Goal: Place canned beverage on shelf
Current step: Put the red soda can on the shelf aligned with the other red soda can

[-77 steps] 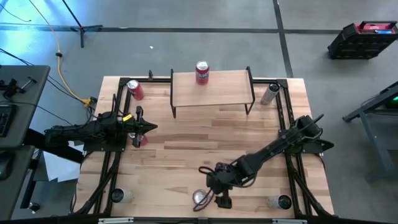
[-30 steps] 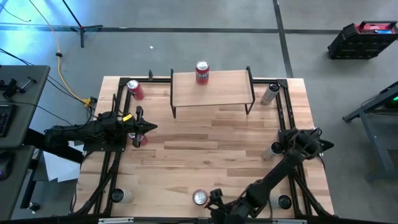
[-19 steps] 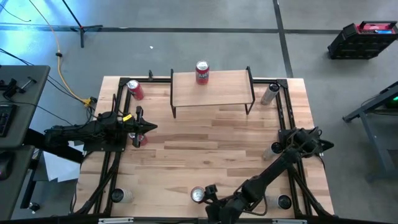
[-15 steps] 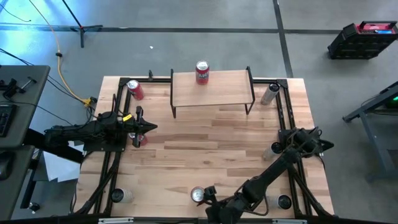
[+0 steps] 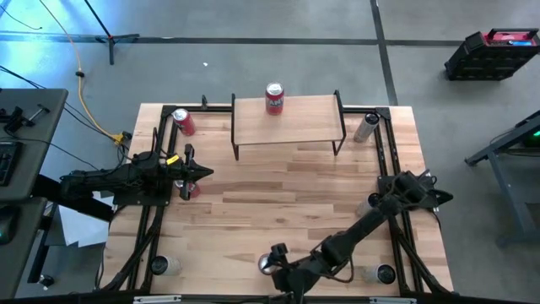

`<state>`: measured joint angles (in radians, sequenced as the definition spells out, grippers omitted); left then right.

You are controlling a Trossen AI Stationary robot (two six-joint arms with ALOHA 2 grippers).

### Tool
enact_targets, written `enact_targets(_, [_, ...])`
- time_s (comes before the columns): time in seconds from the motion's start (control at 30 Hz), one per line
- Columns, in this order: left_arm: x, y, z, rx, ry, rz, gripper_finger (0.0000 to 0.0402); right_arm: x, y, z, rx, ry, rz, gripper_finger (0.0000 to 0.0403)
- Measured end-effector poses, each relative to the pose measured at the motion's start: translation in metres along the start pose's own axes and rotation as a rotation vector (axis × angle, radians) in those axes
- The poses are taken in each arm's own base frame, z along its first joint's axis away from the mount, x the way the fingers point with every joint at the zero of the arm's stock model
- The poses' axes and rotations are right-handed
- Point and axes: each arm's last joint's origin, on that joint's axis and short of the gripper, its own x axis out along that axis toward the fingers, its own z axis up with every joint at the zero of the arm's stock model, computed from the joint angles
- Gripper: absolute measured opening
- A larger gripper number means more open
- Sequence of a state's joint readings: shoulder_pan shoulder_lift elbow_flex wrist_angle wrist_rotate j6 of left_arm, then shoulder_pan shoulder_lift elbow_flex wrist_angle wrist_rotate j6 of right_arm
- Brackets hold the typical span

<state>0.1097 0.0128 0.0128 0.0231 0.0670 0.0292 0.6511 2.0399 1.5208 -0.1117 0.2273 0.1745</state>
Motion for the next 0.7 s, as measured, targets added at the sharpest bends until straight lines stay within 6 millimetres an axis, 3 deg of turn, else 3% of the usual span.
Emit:
enact_targets(0.33, [0.000, 0.000, 0.000, 0.000, 0.000, 0.000, 0.0003, 0.003, -0.022, 0.002, 0.058, 0.012, -0.069, 0.0397])
enact_targets(0.7, [0.000, 0.000, 0.000, 0.000, 0.000, 0.000, 0.0003, 0.001, -0.028, 0.004, 0.065, 0.049, -0.139, 0.0397])
